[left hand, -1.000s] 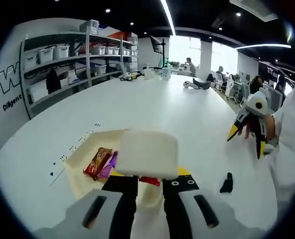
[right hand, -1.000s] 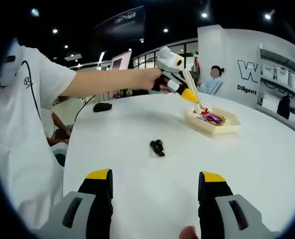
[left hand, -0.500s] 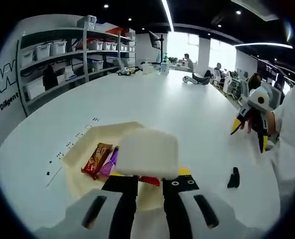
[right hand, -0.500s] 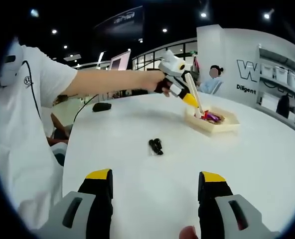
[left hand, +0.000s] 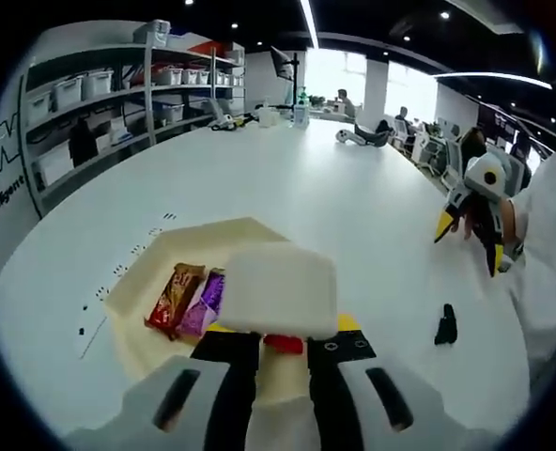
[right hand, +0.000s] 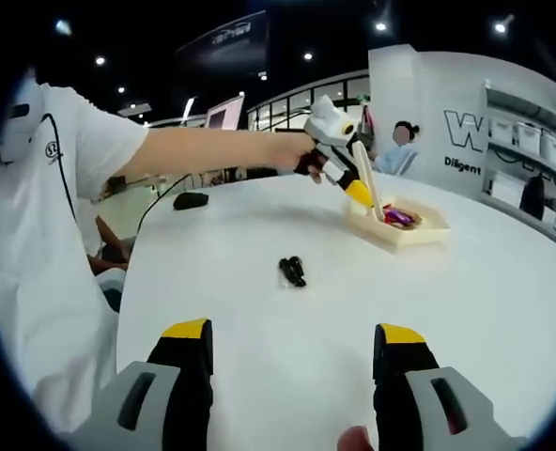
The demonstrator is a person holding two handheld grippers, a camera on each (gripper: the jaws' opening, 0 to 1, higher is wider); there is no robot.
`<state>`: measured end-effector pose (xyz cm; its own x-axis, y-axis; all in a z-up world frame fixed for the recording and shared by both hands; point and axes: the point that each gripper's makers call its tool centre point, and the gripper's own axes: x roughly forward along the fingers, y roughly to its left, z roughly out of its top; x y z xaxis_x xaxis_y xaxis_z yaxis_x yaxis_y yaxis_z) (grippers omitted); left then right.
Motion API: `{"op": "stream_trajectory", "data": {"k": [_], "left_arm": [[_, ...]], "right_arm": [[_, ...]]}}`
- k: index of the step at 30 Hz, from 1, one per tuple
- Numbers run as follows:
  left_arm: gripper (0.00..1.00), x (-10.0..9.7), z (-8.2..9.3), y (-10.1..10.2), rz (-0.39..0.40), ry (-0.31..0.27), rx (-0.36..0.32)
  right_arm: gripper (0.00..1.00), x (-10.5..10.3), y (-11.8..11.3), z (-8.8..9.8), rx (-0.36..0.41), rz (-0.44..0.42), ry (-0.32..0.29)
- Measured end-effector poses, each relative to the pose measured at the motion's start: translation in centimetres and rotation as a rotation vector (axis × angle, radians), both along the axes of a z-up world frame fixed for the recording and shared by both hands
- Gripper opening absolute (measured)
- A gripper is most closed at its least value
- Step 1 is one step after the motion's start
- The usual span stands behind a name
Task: Place the target food into the container with the food tongs after gripping and lifting it, then release it inside without dropping or visibly crushing the food.
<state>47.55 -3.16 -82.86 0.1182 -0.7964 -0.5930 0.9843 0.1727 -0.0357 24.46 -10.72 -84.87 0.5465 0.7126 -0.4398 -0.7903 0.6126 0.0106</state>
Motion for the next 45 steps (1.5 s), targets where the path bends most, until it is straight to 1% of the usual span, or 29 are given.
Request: {"op": "stream_trajectory", "data": {"k": [5,15,19,25,28,29,32,33,35,37,39,40,45], "left_arm": [[0.18,0.2,0.0,-0.1,-0.004,-0.004,0.011],[0.18,-0.1,0.0,0.0,-0.048,-0.013,0.04],[0.19,-0.1,0.0,0.1,-0.064,-0.028,0.06],[0.2,-0.1,0.6,0.1,-0.067,-0.039,0.049],[0.2,0.1,1.0,0.4,-0.056,-0.057,0.049],[0.2,0.3,1.3,0.5,-0.044,-0.069,0.043],[0.2,0.1,2.0,0.9,-0.033,-0.075,0.028],[0.2,0.2,2.4,1.0,-0.02,-0.088,0.022],[0.2,0.1,2.9,1.2,-0.017,-0.095,0.011],[0.2,0.3,3.5,1.5,0.008,-0.119,-0.008],[0.2,0.2,4.0,1.8,0.019,-0.123,-0.024],[0.2,0.3,4.3,2.1,0.038,-0.137,-0.032],[0.21,-0.4,5.5,3.0,0.077,-0.151,-0.082]], "right_arm": [[0.67,0.1,-0.1,-0.2,0.002,-0.001,0.003],[0.67,0.1,-0.2,-0.4,0.006,-0.003,0.008],[0.67,0.1,-0.2,-0.4,0.006,-0.004,0.009],[0.67,0.2,-0.2,-0.3,0.005,-0.005,0.009],[0.67,0.2,-0.1,-0.4,0.003,-0.005,0.009],[0.67,0.2,-0.1,-0.3,0.003,-0.004,0.009],[0.67,0.1,0.0,-0.3,0.001,-0.004,0.008],[0.67,0.1,0.0,-0.3,0.001,-0.003,0.008],[0.67,0.1,0.1,-0.2,-0.002,-0.001,0.007],[0.67,0.1,0.3,-0.1,-0.003,0.002,0.005],[0.67,0.1,0.5,0.0,-0.004,0.005,0.001],[0.67,0.1,0.6,0.0,-0.003,0.006,0.001],[0.67,0.1,0.9,0.1,-0.006,0.012,-0.003]]}}
